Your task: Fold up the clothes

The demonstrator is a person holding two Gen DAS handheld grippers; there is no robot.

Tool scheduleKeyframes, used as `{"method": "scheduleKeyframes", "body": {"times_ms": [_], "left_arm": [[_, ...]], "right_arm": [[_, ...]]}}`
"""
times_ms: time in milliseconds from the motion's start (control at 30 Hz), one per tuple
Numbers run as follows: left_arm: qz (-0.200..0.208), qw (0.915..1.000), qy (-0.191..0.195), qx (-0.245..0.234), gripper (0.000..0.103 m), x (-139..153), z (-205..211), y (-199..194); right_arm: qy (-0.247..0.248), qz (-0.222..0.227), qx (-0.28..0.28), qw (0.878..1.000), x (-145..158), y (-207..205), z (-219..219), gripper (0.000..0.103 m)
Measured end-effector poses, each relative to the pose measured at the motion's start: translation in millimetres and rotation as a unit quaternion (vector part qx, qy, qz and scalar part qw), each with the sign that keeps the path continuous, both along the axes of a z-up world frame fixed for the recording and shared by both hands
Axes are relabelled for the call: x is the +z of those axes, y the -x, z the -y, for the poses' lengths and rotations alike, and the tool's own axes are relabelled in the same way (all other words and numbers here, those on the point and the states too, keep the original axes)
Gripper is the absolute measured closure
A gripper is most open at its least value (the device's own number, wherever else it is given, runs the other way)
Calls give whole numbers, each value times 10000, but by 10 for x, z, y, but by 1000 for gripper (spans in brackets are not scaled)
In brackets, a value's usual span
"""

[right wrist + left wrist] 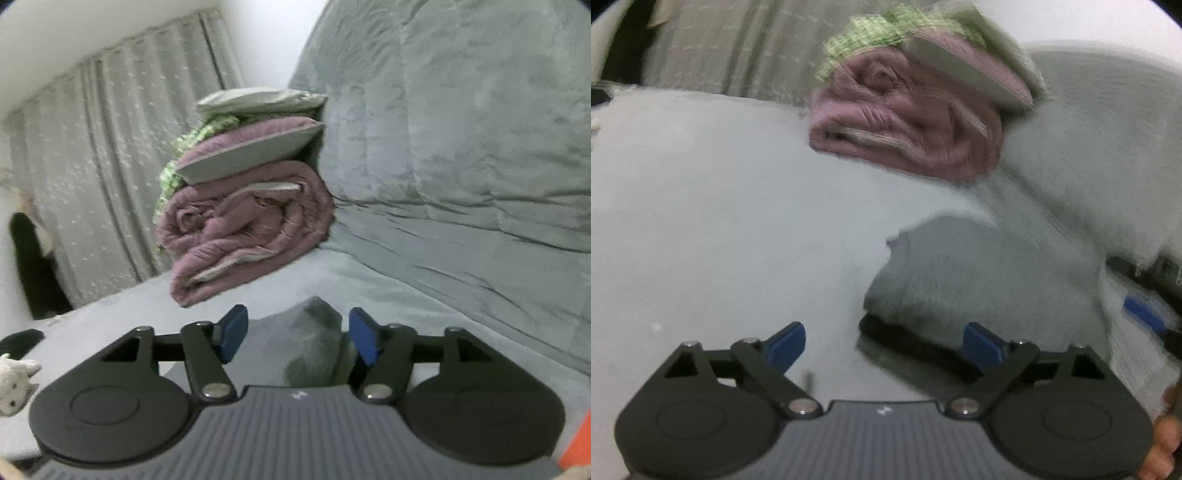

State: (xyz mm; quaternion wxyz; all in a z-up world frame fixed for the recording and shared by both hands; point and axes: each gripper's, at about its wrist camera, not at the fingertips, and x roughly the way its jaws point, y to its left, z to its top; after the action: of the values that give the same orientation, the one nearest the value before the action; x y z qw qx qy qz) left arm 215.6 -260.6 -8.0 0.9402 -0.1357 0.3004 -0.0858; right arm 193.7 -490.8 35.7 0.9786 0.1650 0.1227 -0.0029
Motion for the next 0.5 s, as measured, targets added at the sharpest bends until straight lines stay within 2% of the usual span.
{"method": "scheduleKeyframes", "body": {"times_ms": [67, 133, 200, 233, 267, 300, 400, 500], "left_arm": [[11, 9992, -341, -206, 0, 35, 38, -8], [7, 9974, -663, -294, 1, 44, 64, -6], [-101, 9953, -855, -439, 1, 46, 69, -28], [-149, 9952, -854, -455, 1, 50, 46, -37], [-196, 9951, -851, -470, 1, 55, 22, -46], [-235, 9955, -802, -458, 1, 71, -16, -51], [-300, 9955, -741, -500, 1, 119, -70, -13], [-272, 9946, -903, -434, 1, 148, -70, 13]], "right_arm": [[4, -135, -61, 9999, 8, -2, -69, 27], [72, -282, -167, 9994, 12, 42, -155, 25], [357, -447, -274, 9980, 66, 82, -288, 23], [512, -516, -315, 9969, 101, 99, -352, 16], [627, -585, -363, 9957, 147, 130, -420, 4], [668, -624, -405, 9950, 180, 188, -473, 0], [637, -736, -572, 9936, 232, 379, -580, 0], [406, -965, -818, 9911, 204, 569, -587, 0]]}}
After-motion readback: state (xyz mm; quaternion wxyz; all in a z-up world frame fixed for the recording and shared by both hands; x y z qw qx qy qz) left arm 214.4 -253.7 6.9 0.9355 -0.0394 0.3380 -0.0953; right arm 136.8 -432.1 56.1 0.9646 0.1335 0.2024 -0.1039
